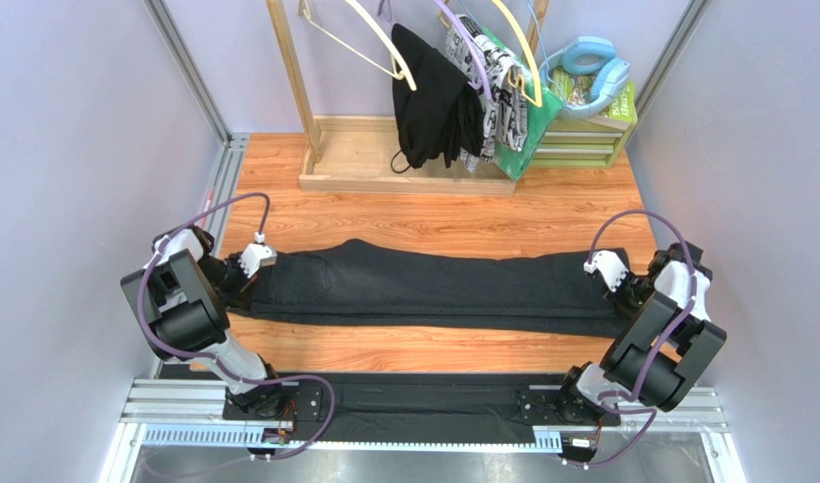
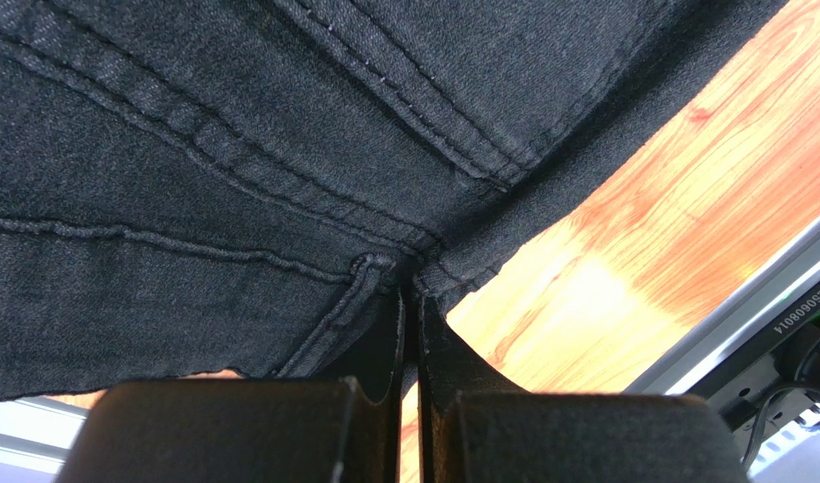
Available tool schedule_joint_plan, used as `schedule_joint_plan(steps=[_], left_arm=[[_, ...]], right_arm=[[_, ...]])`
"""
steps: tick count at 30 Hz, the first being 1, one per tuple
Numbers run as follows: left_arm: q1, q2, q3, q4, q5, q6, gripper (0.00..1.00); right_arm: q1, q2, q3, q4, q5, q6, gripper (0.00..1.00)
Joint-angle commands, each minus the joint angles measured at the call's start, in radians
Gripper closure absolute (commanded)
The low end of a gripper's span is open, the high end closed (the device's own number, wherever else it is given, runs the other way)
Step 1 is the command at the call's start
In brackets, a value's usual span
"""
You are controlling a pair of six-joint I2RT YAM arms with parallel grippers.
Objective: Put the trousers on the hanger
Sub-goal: Fold the trousers
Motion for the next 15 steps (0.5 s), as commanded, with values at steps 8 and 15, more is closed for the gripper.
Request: schedule_joint_plan(steps=[8,15], left_arm=[[0.023,-0.088,0.218,-0.166,-0.003,0.055,1.00],[0.036,-0.104,0.023,-0.064,-0.119,0.155,1.00]], right_arm=[[-0.039,-0.007,0.196,-0.068,-0.007,-0.041,1.00],[-0.039,-0.040,0.046,-0.045,0.033,-0.109,0.99]])
